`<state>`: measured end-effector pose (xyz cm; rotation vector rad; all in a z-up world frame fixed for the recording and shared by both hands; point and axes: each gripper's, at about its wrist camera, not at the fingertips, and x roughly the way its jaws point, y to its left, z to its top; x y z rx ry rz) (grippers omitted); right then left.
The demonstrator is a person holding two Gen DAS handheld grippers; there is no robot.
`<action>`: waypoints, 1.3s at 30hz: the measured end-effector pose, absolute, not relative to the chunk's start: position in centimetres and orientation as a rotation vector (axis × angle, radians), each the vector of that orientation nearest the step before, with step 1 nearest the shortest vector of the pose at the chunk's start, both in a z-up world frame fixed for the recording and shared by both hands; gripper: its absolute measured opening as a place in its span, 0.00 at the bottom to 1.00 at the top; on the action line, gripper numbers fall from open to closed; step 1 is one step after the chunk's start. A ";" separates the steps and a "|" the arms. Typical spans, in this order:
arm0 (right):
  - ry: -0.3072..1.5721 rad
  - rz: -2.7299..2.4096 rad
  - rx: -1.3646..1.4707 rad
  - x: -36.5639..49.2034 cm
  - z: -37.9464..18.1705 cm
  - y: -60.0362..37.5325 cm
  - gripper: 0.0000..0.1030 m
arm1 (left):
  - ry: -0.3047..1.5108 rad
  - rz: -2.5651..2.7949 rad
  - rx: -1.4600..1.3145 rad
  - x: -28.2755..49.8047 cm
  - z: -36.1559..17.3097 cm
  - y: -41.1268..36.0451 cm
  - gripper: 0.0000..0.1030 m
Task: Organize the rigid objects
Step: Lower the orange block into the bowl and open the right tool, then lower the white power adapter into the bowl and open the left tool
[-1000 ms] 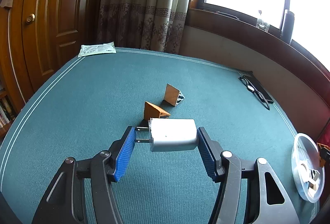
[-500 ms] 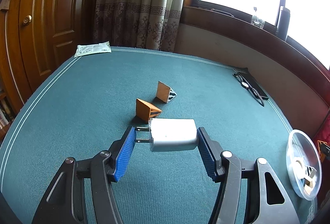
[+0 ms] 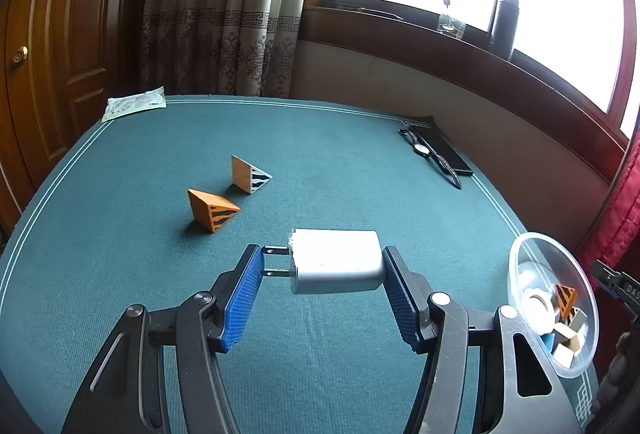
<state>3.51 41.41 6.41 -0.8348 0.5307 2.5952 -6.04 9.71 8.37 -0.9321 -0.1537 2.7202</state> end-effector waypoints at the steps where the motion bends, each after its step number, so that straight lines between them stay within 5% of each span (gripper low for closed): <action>1: 0.536 2.596 -0.835 3.6 6.3 41.5 0.38 | -0.146 2.709 -0.929 -5.9 8.5 10.3 0.59; 39: 0.609 2.571 -0.796 5.3 4.7 45.2 0.38 | 0.074 2.208 -0.918 -1.3 8.2 29.1 0.65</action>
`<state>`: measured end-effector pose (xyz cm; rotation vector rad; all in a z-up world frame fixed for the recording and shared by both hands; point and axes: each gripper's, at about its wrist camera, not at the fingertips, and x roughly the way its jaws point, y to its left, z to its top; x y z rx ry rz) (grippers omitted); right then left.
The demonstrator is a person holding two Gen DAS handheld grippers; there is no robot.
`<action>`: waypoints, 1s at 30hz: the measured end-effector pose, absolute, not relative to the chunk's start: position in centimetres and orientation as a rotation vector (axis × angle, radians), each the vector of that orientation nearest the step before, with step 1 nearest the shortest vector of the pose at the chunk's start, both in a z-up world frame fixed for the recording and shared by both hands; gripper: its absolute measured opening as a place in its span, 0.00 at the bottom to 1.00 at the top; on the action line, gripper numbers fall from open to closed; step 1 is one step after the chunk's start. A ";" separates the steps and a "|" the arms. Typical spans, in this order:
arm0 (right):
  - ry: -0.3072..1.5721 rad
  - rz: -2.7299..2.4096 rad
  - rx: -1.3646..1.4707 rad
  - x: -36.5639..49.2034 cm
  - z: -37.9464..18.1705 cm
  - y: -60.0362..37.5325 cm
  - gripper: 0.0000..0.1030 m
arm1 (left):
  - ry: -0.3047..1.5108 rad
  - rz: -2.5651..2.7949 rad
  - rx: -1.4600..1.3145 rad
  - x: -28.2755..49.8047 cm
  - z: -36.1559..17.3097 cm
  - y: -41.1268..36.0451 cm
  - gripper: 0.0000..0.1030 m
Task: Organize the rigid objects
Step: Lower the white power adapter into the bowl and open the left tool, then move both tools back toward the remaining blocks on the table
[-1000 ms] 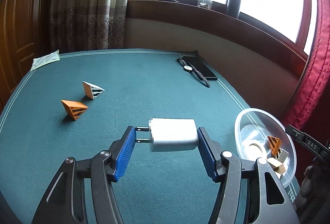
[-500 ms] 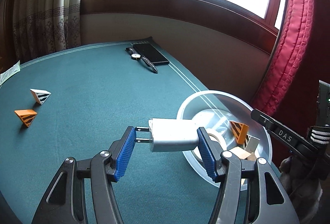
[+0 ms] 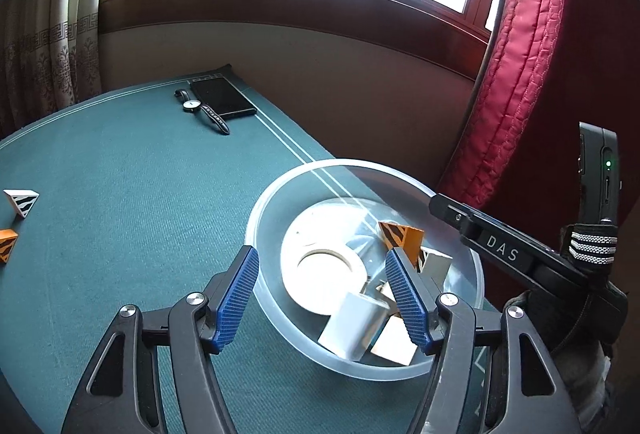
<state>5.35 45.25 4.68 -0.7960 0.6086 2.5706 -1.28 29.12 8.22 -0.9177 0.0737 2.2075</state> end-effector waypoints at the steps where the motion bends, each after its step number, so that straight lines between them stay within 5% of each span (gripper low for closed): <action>1: 0.611 2.570 -0.796 5.3 4.7 45.3 0.38 | 0.070 2.214 -0.925 -1.4 8.1 28.9 0.65; 30: 0.475 2.711 -0.839 4.0 5.5 39.8 0.44 | -0.030 2.417 -1.001 -4.7 7.1 21.7 0.65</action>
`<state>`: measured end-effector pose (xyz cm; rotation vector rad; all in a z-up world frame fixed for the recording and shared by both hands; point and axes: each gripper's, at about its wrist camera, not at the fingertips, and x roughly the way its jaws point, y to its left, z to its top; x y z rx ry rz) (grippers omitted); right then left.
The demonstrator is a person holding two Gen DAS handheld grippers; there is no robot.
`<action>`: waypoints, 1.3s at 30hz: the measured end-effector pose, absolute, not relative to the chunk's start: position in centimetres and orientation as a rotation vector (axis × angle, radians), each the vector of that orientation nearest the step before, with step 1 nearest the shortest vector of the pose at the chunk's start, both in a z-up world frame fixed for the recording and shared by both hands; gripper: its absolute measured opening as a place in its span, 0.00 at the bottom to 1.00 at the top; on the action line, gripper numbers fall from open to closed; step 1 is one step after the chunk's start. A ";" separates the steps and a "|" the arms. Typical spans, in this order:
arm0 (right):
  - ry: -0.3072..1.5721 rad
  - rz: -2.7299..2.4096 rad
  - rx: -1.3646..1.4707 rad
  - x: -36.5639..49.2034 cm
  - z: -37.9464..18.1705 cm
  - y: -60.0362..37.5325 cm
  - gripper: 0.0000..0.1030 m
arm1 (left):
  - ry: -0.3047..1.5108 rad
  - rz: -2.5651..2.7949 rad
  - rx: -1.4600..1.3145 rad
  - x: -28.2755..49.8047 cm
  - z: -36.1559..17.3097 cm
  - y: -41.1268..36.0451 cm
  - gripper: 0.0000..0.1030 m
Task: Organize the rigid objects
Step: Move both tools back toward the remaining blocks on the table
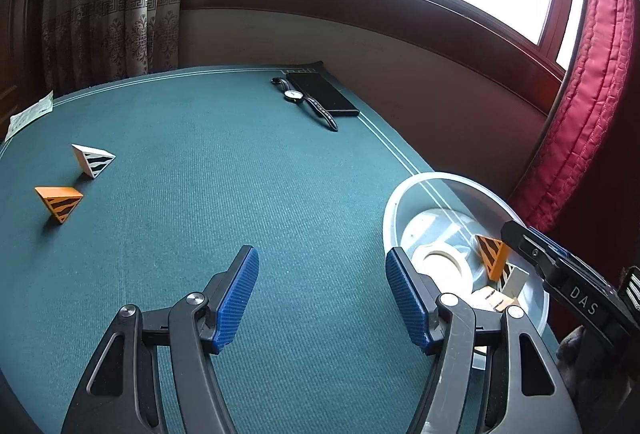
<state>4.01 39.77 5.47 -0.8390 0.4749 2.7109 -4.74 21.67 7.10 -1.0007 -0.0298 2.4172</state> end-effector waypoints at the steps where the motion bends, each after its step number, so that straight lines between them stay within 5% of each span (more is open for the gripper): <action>1: 0.463 2.720 -0.842 3.9 5.5 39.3 0.44 | -0.034 2.425 -1.000 -4.8 7.1 21.3 0.65; 8: 0.399 2.790 -0.876 3.1 6.0 36.5 0.45 | -0.058 2.477 -1.000 -5.7 7.3 18.8 0.65; 24: 0.318 2.933 -0.967 1.3 6.3 30.4 0.70 | -0.118 2.618 -1.013 -8.1 7.2 12.3 0.65; 39: 0.282 3.014 -1.122 -0.1 5.1 26.2 0.71 | -0.195 2.812 -1.082 -12.7 6.2 3.9 0.65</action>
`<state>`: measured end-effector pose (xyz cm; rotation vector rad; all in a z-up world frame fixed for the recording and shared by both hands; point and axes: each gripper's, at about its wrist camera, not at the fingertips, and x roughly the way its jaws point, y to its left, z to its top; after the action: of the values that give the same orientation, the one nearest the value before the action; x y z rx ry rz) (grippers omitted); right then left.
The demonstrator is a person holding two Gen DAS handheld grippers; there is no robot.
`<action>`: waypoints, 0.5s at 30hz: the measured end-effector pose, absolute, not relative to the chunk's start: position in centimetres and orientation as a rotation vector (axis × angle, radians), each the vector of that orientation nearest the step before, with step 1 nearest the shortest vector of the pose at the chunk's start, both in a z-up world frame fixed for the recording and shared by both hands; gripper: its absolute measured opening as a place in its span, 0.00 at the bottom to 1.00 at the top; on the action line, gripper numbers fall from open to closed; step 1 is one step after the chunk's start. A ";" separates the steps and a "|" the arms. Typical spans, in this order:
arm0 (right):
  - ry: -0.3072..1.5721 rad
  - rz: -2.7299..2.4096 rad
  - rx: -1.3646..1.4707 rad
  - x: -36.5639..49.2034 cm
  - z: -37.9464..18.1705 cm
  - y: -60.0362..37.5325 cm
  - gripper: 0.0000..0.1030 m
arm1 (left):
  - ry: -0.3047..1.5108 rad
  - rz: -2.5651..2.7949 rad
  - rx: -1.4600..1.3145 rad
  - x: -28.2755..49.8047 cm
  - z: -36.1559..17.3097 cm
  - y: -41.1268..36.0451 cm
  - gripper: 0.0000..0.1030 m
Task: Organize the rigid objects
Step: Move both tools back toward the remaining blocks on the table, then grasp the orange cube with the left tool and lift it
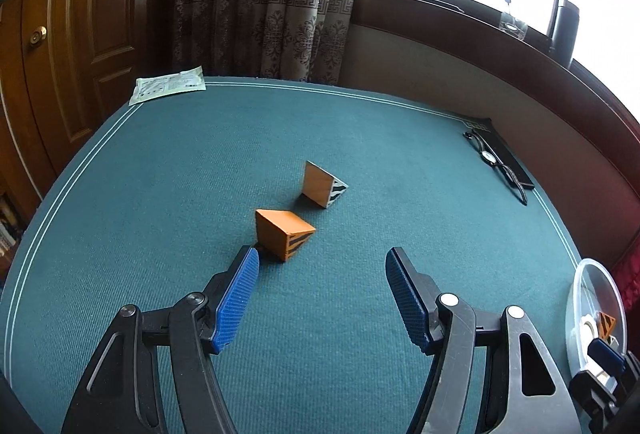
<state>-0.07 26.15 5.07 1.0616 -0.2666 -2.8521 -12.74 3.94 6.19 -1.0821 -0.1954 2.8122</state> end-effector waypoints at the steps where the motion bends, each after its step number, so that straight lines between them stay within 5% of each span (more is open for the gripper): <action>1: -0.264 -2.845 1.066 -0.2 5.0 26.0 0.71 | -0.199 2.816 -1.093 -13.1 6.0 3.5 0.65; 15: -0.240 -2.780 1.126 -1.6 3.9 24.6 0.71 | -0.214 2.806 -1.241 -18.1 1.9 1.7 0.65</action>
<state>-1.59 24.64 3.88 1.1257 -0.2398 -2.7804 -18.07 1.73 1.88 -1.2409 -0.2136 2.8061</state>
